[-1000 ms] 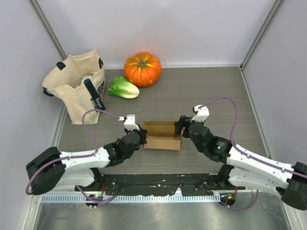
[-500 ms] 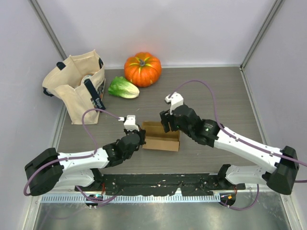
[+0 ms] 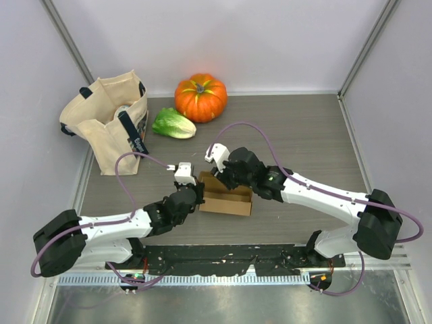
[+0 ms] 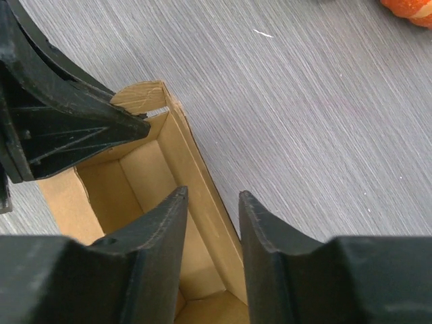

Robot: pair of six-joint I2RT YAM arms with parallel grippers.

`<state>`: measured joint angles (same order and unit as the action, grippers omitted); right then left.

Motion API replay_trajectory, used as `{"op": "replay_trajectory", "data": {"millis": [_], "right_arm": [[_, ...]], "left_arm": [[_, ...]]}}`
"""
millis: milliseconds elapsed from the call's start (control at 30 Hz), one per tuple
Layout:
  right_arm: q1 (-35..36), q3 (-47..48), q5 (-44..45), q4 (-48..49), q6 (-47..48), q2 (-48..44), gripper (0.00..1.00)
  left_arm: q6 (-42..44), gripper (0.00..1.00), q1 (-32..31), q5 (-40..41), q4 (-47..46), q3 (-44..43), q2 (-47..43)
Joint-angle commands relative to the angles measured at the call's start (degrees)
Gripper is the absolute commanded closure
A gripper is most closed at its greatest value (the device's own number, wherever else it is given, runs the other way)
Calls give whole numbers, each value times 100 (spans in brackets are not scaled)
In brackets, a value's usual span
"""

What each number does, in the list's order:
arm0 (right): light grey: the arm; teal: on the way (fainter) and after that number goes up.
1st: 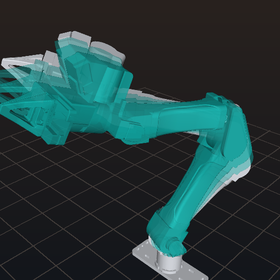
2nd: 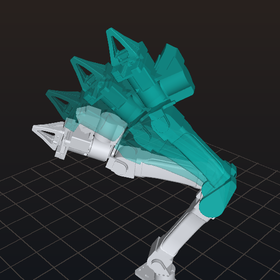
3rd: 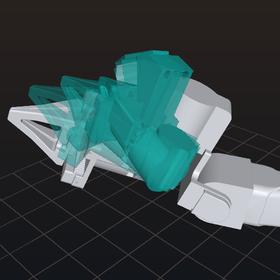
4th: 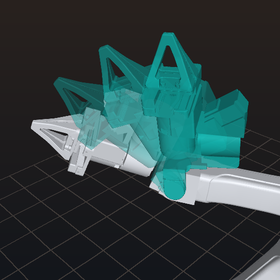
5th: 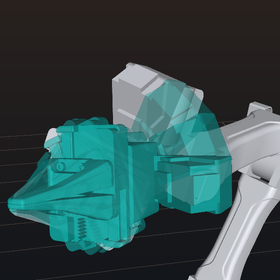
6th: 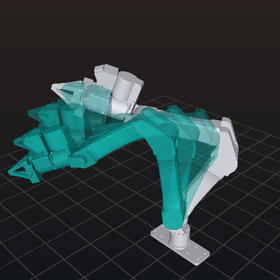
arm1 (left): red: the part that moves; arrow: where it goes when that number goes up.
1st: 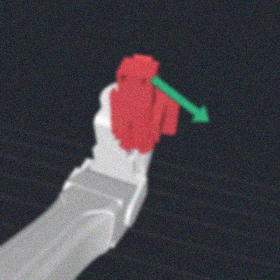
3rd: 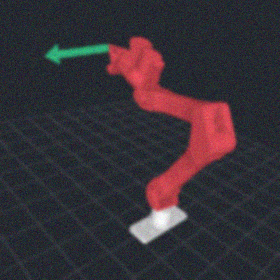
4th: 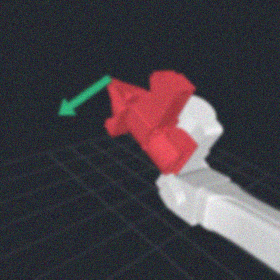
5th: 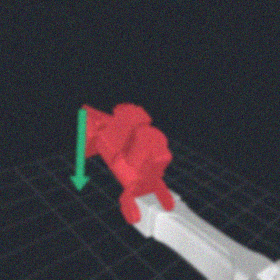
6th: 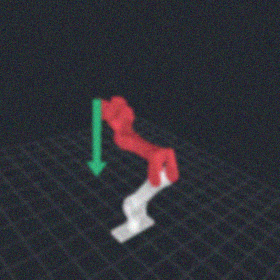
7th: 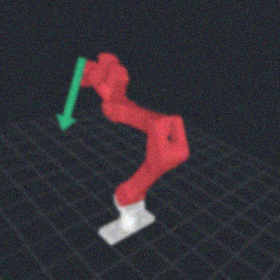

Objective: Fold the paper box

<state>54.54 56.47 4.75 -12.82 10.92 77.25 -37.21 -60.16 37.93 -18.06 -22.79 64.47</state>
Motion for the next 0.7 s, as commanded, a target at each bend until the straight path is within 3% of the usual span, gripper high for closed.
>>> {"op": "replay_trajectory", "data": {"millis": [0, 167, 267, 300, 400, 567, 667], "right_arm": [[21, -83, -63, 420, 358, 35, 65], [21, -276, -62, 543, 323, -8, 79], [39, -399, -141, 623, 271, -79, 84], [47, -426, -159, 631, 262, -96, 85], [65, -470, -203, 675, 262, -131, 87], [74, -461, -247, 702, 227, -70, 91], [74, -479, -186, 789, 122, -61, 89]], "left_arm": [[21, 100, -31, 197, -83, 28, -162], [-75, 94, -31, 249, -4, 37, -268], [-225, 72, -31, 285, 136, 72, -461], [-260, 59, -31, 250, 232, 81, -566], [-252, 41, -31, 101, 329, 204, -1040], [-453, 29, -31, 30, 1215, 99, -2224], [-866, 29, -31, -31, 2592, -138, -2937]]}}
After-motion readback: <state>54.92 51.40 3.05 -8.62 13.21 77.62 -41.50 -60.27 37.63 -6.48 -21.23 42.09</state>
